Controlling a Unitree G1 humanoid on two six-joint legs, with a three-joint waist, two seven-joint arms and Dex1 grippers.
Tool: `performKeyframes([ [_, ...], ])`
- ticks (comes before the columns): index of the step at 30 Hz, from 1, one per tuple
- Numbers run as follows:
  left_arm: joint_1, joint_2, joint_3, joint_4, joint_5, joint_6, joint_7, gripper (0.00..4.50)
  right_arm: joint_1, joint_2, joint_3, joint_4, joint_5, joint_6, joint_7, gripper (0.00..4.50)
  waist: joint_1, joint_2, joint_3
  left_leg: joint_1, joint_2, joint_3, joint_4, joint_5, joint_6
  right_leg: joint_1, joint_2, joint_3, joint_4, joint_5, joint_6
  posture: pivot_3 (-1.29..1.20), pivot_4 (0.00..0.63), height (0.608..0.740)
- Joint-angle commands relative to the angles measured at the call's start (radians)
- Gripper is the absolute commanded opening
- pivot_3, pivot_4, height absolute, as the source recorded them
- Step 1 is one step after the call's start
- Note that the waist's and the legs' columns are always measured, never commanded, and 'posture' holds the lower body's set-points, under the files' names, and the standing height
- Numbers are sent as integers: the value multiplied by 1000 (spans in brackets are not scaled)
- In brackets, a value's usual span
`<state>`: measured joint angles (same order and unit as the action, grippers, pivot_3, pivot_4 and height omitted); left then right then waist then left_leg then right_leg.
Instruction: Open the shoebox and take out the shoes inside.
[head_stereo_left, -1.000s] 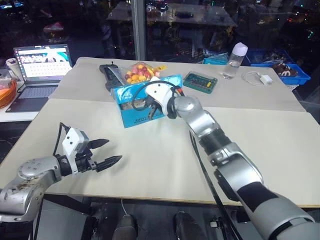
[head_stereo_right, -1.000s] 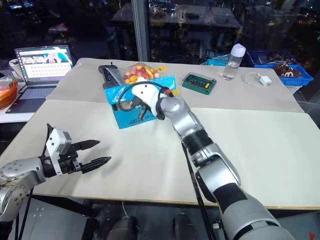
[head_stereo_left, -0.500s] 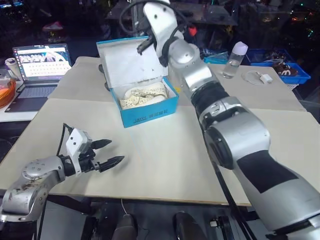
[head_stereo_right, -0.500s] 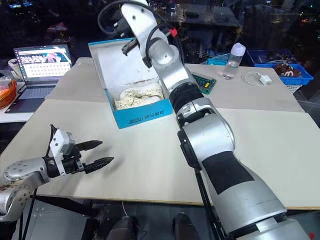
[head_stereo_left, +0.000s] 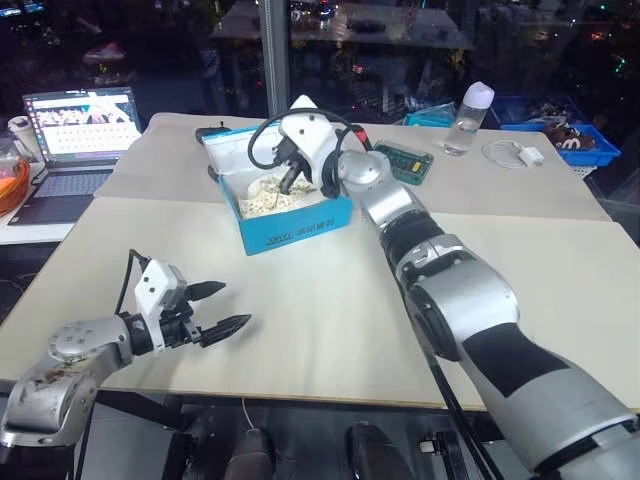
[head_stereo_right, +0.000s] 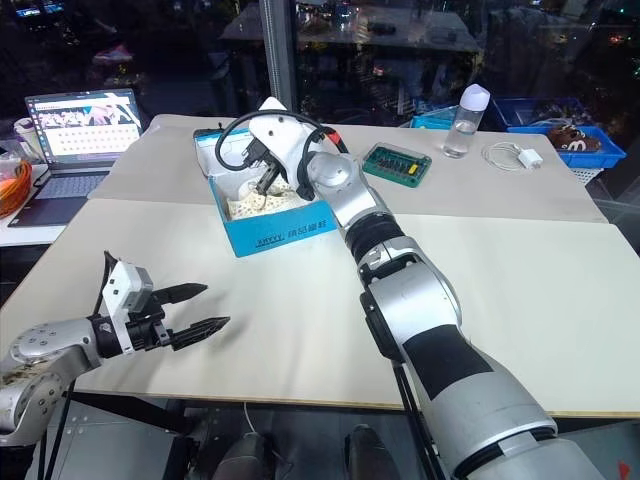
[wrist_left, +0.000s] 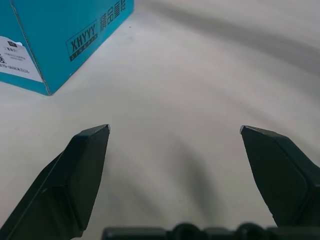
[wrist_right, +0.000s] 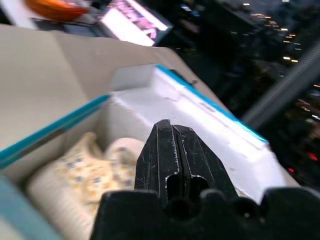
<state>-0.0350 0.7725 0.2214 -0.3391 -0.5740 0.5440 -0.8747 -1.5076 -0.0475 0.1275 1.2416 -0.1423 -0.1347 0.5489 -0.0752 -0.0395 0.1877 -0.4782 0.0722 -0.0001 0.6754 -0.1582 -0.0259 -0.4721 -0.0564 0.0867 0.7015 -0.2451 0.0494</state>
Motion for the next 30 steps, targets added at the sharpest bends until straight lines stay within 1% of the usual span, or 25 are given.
performKeyframes([
  [1, -14, -5, 3, -20, -7, -6, 1, 4500, -1, -4, 15, -44, 2, 27, 123, 771, 1, 0, 0, 0, 0, 0, 0, 0, 0, 0, 0, 0, 0, 0, 0, 0, 150, 676],
  [4, -14, -8, 0, -22, -8, -4, 3, 4500, 3, 1, 26, -24, -13, 30, 123, 1830, 2, 0, 0, 0, 0, 0, 0, 0, 0, 0, 0, 0, 0, 0, -1, 0, 150, 676],
  [6, -10, -12, -2, -28, -9, -3, 5, 4500, 11, 1, 42, -1, -33, 32, 130, 2414, 2, 0, 0, 0, 0, 0, 0, 0, 0, 0, 0, 0, 0, 0, -1, 0, 150, 676],
  [7, -6, -14, -1, -32, -10, -2, 6, 4500, 13, 1, 48, 10, -42, 37, 135, 2838, 2, 0, 0, 0, 0, 0, 0, 0, 0, 0, 0, 0, 0, 0, -1, 0, 150, 676],
  [9, 0, -16, 0, -38, -11, 0, 9, 4500, 15, 1, 54, 26, -52, 47, 143, 2838, 2, 0, 0, 0, 0, 0, 0, 0, 0, 0, 0, 0, 0, 0, -1, 0, 150, 676],
  [16, 39, -24, 16, -79, -25, 14, 31, 4500, 9, 20, 55, 85, -84, 83, 58, 2838, 0, 0, 0, 0, 0, 0, 0, 0, 0, 0, 0, 0, 0, 0, -1, 0, 150, 676],
  [22, 73, -22, 36, -112, -38, 26, 50, 4500, 29, 38, 100, 107, -140, 96, 78, 2838, 0, 0, 0, 2, 0, 0, 0, 0, 0, 1, 0, 0, 0, 0, 0, 0, 150, 676],
  [26, 107, -27, 48, -144, -47, 35, 67, 4500, 52, 61, 133, 117, -184, 98, 96, 2838, -4, 0, -1, 7, 0, 0, 0, 0, 0, 5, 0, 0, 1, -2, 0, 0, 150, 676],
  [28, 116, -29, 51, -154, -51, 38, 74, 4500, 57, 64, 141, 117, -196, 91, 95, 2838, -10, 0, -1, 11, 1, 0, 0, 0, 0, 9, 1, 0, 0, -5, -5, 0, 150, 676],
  [30, 122, -29, 53, -162, -54, 41, 80, 4500, 49, 57, 142, 110, -206, 69, 85, 2838, -14, -1, -1, 17, 1, 0, -1, -1, -1, 14, 1, 0, 0, -6, -7, 0, 150, 676],
])
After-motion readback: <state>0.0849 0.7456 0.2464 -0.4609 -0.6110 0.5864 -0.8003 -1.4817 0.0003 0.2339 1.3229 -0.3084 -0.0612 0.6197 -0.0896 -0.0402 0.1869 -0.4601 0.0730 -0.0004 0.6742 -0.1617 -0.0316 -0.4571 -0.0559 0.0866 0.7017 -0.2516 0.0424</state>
